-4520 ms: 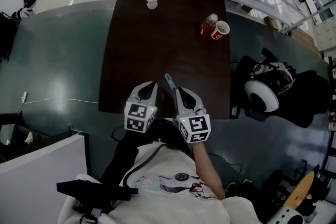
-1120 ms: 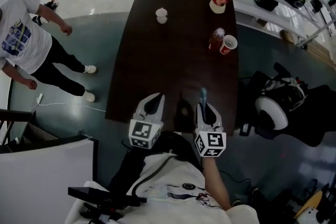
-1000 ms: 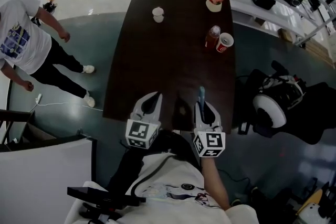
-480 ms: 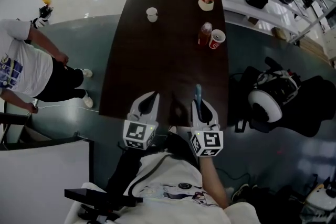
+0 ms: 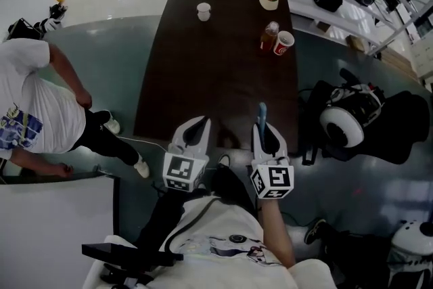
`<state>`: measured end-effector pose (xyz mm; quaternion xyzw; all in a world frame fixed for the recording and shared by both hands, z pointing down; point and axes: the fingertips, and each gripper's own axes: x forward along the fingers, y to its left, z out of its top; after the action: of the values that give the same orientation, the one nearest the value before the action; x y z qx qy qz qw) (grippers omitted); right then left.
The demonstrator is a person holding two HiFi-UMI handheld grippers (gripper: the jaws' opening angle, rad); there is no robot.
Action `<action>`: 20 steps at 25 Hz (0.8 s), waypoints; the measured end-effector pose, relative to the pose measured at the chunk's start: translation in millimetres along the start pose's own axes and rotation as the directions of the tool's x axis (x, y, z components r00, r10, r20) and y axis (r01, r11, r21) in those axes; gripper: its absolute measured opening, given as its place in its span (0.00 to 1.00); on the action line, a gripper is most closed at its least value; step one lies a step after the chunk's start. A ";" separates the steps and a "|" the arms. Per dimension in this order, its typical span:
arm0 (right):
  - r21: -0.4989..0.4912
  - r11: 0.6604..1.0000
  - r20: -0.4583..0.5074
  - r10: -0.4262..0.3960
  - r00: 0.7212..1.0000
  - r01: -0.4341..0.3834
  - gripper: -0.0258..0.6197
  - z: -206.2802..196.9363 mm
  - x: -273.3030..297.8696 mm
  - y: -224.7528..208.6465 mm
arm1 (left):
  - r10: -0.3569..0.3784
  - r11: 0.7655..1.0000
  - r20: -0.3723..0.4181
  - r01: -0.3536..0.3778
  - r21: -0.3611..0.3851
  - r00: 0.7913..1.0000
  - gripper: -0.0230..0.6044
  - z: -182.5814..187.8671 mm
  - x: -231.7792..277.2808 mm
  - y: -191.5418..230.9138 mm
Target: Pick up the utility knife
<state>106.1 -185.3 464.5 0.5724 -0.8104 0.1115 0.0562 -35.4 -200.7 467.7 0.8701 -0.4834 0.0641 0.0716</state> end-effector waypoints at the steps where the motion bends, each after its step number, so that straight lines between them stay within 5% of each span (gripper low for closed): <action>1: -0.003 1.000 0.003 -0.004 1.000 0.004 0.15 0.3 -4.7 3.9 | -0.004 1.000 0.002 0.004 0.000 1.000 0.03 -1.1 -5.4 -0.8; 13: -0.008 0.999 0.025 -0.039 0.999 0.039 0.15 0.2 -53.9 35.2 | -0.057 0.998 -0.005 0.057 -0.009 0.998 0.03 -4.4 -37.7 -21.0; 20: -0.019 1.000 0.103 -0.012 0.995 0.014 0.15 26.9 -65.9 31.7 | -0.018 1.000 0.061 0.017 0.015 0.998 0.03 26.2 -35.0 -29.0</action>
<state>99.6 -121.5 420.4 0.5821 -0.8095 0.0735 0.0210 -27.9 -161.2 433.9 0.8764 -0.4771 0.0402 0.0510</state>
